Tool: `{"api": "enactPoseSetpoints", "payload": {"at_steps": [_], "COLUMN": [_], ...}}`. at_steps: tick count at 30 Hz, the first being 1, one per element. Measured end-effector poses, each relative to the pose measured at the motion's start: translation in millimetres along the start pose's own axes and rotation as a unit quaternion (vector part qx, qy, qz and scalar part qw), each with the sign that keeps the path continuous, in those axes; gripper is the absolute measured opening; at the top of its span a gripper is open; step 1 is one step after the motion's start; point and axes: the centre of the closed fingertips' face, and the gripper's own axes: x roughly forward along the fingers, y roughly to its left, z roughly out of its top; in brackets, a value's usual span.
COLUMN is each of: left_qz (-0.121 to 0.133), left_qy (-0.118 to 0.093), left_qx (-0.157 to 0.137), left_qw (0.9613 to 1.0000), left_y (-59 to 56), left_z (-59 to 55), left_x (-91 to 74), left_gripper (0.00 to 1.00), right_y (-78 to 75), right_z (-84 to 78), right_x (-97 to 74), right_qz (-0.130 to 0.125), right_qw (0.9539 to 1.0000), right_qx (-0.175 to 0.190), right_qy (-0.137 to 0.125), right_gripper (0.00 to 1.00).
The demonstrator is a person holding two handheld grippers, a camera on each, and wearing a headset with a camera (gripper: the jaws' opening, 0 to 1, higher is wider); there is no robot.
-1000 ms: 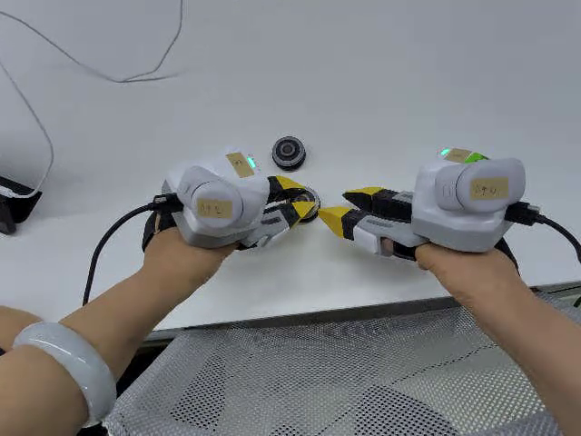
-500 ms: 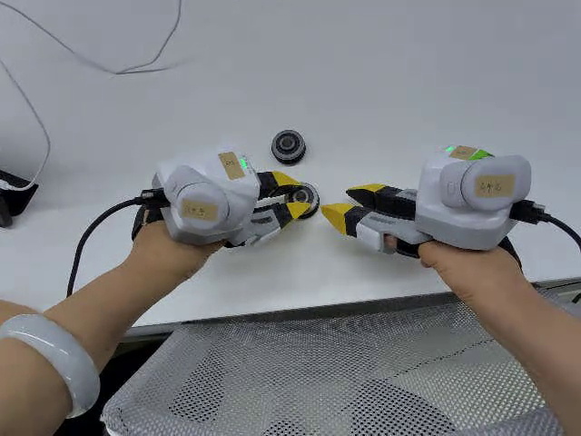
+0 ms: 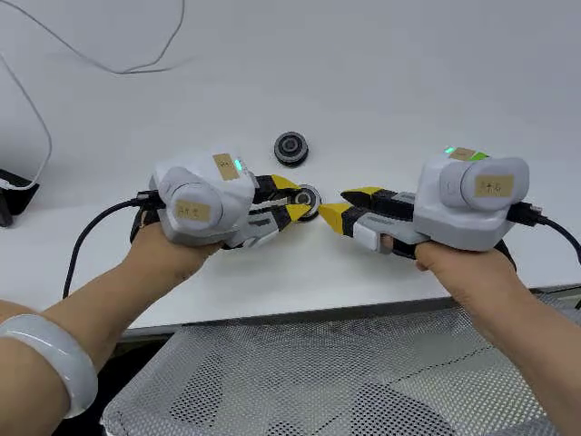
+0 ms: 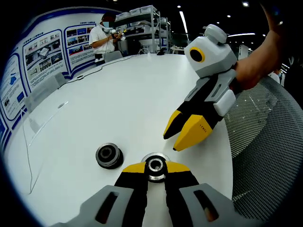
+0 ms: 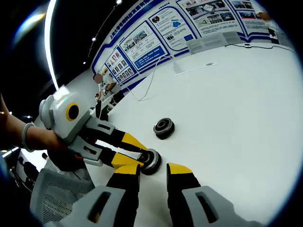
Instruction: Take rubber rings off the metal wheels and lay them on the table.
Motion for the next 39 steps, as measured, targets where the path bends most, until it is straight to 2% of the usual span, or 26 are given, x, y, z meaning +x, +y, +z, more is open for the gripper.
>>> {"api": "enactPoseSetpoints", "payload": {"at_steps": [6, 12, 20, 28, 39], "left_qz": [0.000, 0.000, 0.001, 0.002, 0.001], "left_qy": [-0.006, -0.010, -0.016, -0.020, -0.022], "left_qx": [-0.003, -0.005, -0.012, -0.018, -0.020], "left_qw": [1.0000, 0.9999, 0.9998, 0.9996, 0.9996], "left_y": [0.0, -0.1, -0.2, 2.1, 3.0], "left_z": [-0.3, -0.7, -1.2, -4.8, -7.0], "left_x": [-0.3, -0.6, -0.9, -0.5, 0.0], "left_gripper": [0.12, 0.12, 0.12, 0.12, 0.12], "right_y": [-1.9, -1.4, -3.2, -1.2, 2.5], "right_z": [0.2, 3.5, -2.6, -5.1, -5.4], "right_x": [5.9, 13.6, 21.8, 24.6, 21.7], "right_qz": [0.002, 0.013, 0.013, 0.023, 0.032], "right_qw": [0.9995, 0.9953, 0.9929, 0.9903, 0.9872], "right_qx": [0.032, 0.095, 0.118, 0.136, 0.156], "right_qy": [0.001, -0.010, 0.005, 0.009, 0.010], "right_gripper": [0.18, 0.18, 0.19, 0.19, 0.18]}}
